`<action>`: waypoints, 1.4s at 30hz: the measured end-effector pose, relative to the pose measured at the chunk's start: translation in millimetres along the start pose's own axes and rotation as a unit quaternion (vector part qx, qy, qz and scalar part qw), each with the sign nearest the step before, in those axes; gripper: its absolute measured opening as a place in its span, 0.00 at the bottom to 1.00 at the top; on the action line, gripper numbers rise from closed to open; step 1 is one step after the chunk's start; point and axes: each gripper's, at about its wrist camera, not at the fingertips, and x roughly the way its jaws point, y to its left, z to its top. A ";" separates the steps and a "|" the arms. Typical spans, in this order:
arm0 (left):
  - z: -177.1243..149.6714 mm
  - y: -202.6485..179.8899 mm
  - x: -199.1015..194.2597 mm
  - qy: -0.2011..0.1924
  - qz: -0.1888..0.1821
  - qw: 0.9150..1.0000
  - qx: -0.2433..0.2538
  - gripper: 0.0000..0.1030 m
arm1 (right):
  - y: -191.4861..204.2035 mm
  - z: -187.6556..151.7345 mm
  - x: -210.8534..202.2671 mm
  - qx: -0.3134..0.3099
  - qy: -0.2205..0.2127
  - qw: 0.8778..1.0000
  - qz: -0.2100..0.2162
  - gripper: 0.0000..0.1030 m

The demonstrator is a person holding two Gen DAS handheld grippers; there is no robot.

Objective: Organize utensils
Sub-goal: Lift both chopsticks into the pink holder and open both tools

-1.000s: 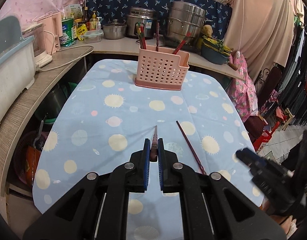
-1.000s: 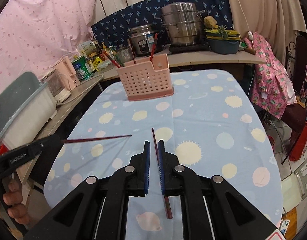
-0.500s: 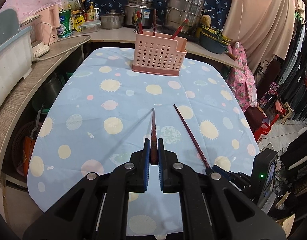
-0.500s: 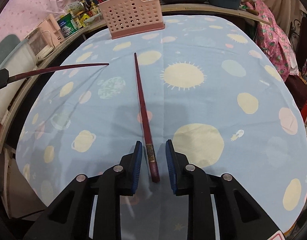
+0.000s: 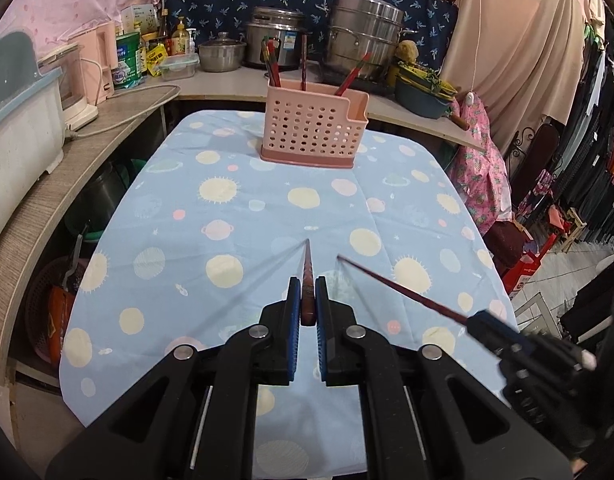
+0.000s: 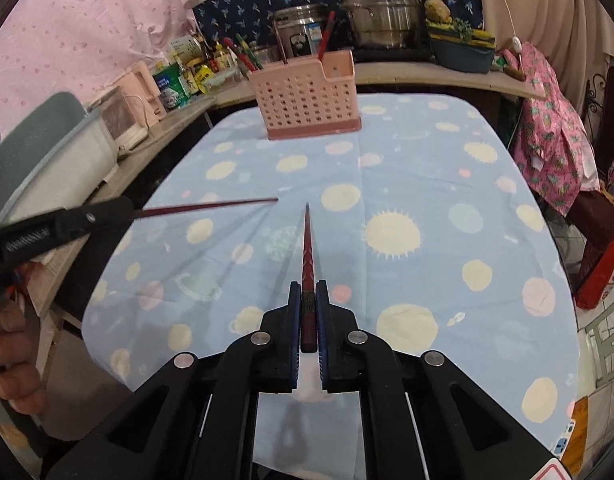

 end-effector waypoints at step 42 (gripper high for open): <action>322.9 -3.0 39.3 -0.220 0.036 0.975 0.003 0.07 | -15.5 349.5 64.3 0.025 -0.227 0.973 0.027 0.07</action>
